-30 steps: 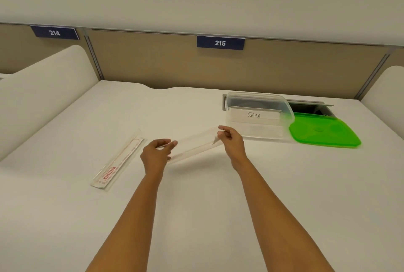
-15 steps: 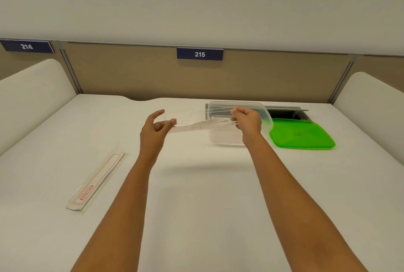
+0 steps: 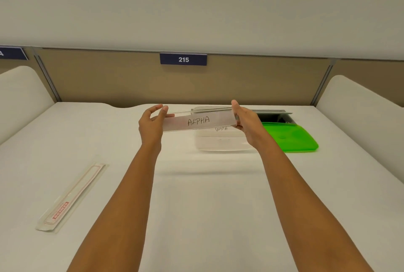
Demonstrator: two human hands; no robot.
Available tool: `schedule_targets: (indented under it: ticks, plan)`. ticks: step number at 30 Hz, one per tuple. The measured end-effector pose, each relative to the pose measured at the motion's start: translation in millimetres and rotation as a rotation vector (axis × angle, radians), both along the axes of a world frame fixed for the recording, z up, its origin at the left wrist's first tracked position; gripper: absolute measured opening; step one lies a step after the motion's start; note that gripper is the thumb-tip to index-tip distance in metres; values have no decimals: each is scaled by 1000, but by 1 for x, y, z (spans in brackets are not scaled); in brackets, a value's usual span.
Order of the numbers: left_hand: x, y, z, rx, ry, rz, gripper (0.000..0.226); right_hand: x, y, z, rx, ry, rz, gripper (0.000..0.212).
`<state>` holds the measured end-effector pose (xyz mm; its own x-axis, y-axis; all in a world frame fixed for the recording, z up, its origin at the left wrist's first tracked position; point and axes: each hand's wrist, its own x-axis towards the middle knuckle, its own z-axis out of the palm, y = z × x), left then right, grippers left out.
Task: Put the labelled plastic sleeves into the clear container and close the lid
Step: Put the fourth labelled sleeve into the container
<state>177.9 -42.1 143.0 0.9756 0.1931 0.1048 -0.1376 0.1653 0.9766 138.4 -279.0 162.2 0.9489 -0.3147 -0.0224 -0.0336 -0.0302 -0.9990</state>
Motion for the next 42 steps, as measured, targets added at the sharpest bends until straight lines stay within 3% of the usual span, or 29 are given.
schedule_targets:
  ticks: [4,7,10,15,24,34,42]
  plan:
    - [12,-10,4,21,69,-26,27,4,-13,-2,-22,-61,22,27]
    - [21,-17,6,39,104,-59,29,9,-20,-4,-38,-80,4,39]
    - [27,-20,9,41,144,-107,26,15,-28,-6,-12,-101,-9,37]
    - [38,-22,12,137,84,-212,31,24,-40,-11,-52,-127,-59,38]
    - [54,-36,13,358,10,-126,31,39,-59,-21,-214,-87,-78,43]
    - [66,-58,12,372,18,-79,34,53,-77,-8,-392,-56,-61,47]
    - [74,-75,7,724,-38,-45,43,62,-89,5,-678,-30,-86,41]
